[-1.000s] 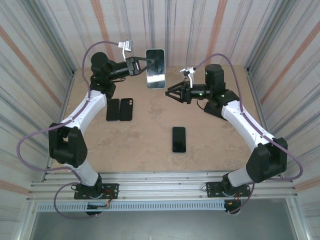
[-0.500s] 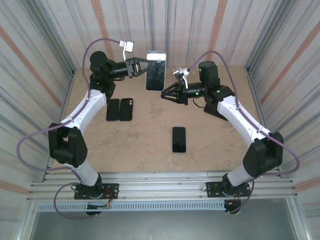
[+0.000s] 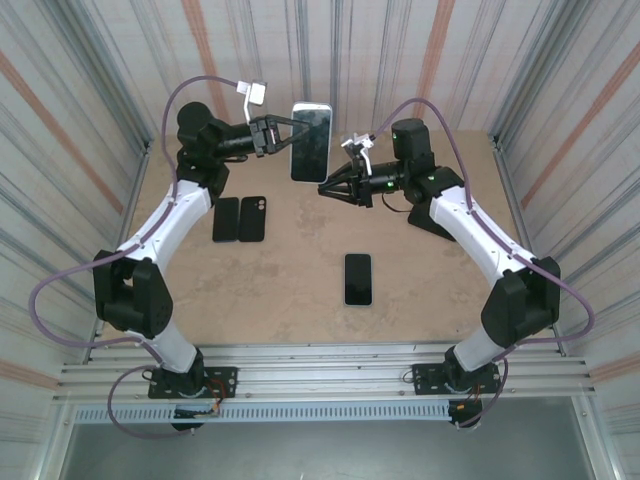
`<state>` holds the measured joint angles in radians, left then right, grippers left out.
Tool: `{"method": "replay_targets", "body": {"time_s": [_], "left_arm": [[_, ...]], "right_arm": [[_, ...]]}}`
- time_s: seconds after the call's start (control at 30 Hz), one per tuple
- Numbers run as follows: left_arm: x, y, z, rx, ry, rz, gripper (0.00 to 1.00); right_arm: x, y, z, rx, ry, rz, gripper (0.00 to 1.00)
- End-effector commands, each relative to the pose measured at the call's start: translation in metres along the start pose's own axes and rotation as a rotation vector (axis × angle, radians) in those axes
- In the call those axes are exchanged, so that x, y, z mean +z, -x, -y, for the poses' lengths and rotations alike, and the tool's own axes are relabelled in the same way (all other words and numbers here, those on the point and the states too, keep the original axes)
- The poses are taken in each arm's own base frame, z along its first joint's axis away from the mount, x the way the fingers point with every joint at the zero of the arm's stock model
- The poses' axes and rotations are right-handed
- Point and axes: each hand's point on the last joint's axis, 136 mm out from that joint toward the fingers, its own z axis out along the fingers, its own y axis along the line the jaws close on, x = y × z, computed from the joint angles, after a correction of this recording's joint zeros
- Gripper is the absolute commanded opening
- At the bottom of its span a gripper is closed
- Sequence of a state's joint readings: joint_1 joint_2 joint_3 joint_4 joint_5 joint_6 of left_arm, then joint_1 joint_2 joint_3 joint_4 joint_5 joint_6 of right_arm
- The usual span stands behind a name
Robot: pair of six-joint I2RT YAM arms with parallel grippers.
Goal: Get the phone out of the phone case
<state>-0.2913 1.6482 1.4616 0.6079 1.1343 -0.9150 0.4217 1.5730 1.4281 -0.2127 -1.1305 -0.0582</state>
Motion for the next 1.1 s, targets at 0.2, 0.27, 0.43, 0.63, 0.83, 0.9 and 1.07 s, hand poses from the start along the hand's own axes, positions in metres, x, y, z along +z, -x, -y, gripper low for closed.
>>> {"method": "replay_targets", "body": {"time_s": [0.2, 0.27, 0.43, 0.63, 0.83, 0.9, 1.07], "left_arm": [[0.001, 0.005, 0.034, 0.062, -0.057, -0.006, 0.0], [0.001, 0.007, 0.033, 0.056, -0.054, -0.001, 0.0], [0.0, 0.011, 0.027, 0.018, -0.055, 0.012, 0.0], [-0.002, 0.012, 0.025, 0.012, -0.052, 0.013, 0.0], [-0.001, 0.011, 0.022, 0.0, -0.052, 0.006, 0.0], [-0.001, 0.011, 0.021, -0.005, -0.053, 0.005, 0.0], [-0.001, 0.012, 0.023, -0.018, -0.061, 0.006, 0.0]], "right_arm": [[0.003, 0.011, -0.004, -0.036, 0.04, 0.006, 0.2], [0.003, 0.011, -0.006, -0.036, 0.054, 0.005, 0.2], [0.003, 0.007, -0.009, -0.027, 0.077, 0.002, 0.21], [-0.002, 0.006, -0.008, -0.013, 0.082, 0.008, 0.25], [-0.004, 0.007, -0.008, -0.014, 0.088, 0.012, 0.2], [-0.004, 0.006, -0.008, -0.01, 0.096, 0.011, 0.18], [-0.004, 0.006, -0.008, -0.013, 0.098, 0.01, 0.14]]}}
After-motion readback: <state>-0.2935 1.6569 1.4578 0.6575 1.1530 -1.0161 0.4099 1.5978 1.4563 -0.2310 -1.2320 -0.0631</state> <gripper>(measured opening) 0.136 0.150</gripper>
